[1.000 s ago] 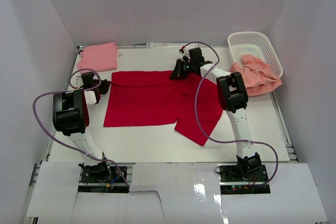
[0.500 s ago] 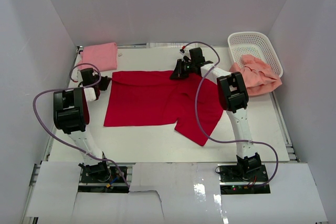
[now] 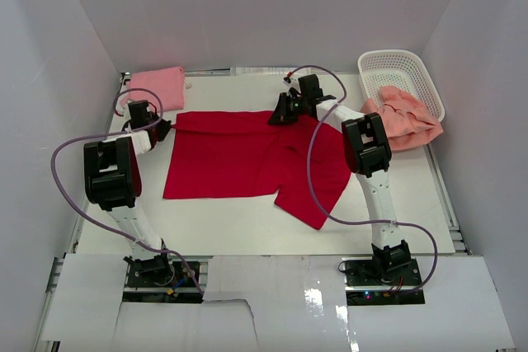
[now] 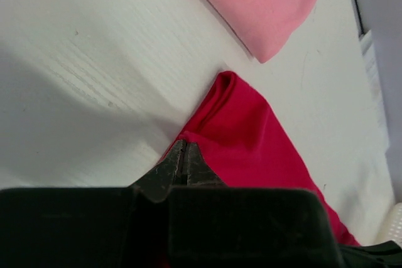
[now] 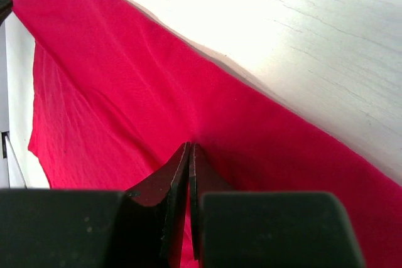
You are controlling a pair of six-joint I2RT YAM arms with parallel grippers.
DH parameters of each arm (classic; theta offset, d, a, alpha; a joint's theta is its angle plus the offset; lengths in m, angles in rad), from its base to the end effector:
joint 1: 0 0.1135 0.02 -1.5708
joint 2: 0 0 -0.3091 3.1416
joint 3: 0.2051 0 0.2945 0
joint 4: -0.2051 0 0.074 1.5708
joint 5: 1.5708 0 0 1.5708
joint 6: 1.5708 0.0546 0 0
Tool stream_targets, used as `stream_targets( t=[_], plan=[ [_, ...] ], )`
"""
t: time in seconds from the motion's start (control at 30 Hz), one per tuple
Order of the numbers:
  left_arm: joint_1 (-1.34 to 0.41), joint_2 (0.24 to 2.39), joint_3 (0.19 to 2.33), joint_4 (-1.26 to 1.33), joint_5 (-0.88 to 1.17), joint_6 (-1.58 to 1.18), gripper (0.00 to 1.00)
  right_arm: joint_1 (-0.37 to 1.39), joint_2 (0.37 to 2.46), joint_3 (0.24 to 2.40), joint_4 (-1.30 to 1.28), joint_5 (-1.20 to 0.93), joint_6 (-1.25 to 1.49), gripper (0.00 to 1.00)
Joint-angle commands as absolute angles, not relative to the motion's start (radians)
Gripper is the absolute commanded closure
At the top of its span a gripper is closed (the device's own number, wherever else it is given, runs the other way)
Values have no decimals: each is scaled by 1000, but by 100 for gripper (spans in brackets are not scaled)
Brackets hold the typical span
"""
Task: Fold and stack the t-shirts
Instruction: Fold the flattened tshirt in 1/3 of the way
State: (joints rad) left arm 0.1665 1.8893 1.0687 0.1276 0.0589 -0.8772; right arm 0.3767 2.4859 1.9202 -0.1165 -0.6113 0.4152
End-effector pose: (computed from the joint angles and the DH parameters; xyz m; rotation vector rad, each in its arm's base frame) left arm 0.4503 0.0724 0.1549 -1.1193 2.0105 -0.4393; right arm 0.5768 0.2619 0.1232 -0.3033 2.3227 1.0997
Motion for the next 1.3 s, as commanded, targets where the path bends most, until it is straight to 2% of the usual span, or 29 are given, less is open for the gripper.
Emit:
stream_targets(
  t=[0.0, 0.4, 0.43, 0.6, 0.67, 0.7, 0.77, 0.8, 0.83, 0.9, 0.93, 1.07, 1.13, 1.27],
  plan=[
    [121, 1818, 1100, 77, 14, -763, 100, 362, 2444, 1914, -150, -597, 403, 91],
    [-57, 1763, 1129, -52, -69, -649, 100, 359, 2454, 1930, -173, -597, 410, 91],
    [-57, 1763, 1132, -69, -72, -649, 95, 359, 2453, 1928, -172, -595, 410, 91],
    [-57, 1796, 1201, -221, -167, -631, 92, 359, 2445, 1928, -173, -595, 410, 91],
    [-57, 1807, 1221, -239, -190, -618, 87, 359, 2444, 1930, -173, -597, 408, 91],
    [-57, 1809, 1227, -242, -196, -617, 80, 359, 2444, 1930, -173, -598, 408, 91],
    [-55, 1812, 1232, -244, -202, -609, 73, 359, 2442, 1928, -172, -598, 408, 91],
    [-55, 1816, 1241, -244, -209, -606, 65, 359, 2439, 1928, -173, -598, 407, 91],
    [-55, 1819, 1246, -247, -227, -603, 51, 357, 2439, 1925, -173, -598, 407, 91],
    [-52, 1827, 1261, -261, -244, -597, 38, 357, 2436, 1925, -172, -598, 405, 91],
    [-48, 1838, 1275, -264, -250, -592, 28, 356, 2436, 1924, -173, -600, 403, 91],
    [-32, 1870, 1305, -268, -238, -594, 16, 354, 2433, 1922, -173, -603, 402, 91],
    [-5, 1882, 1315, -261, -198, -613, 16, 354, 2431, 1921, -172, -603, 399, 91],
    [93, 1910, 1292, -200, 42, -687, 16, 351, 2430, 1919, -173, -604, 394, 91]
  ],
)
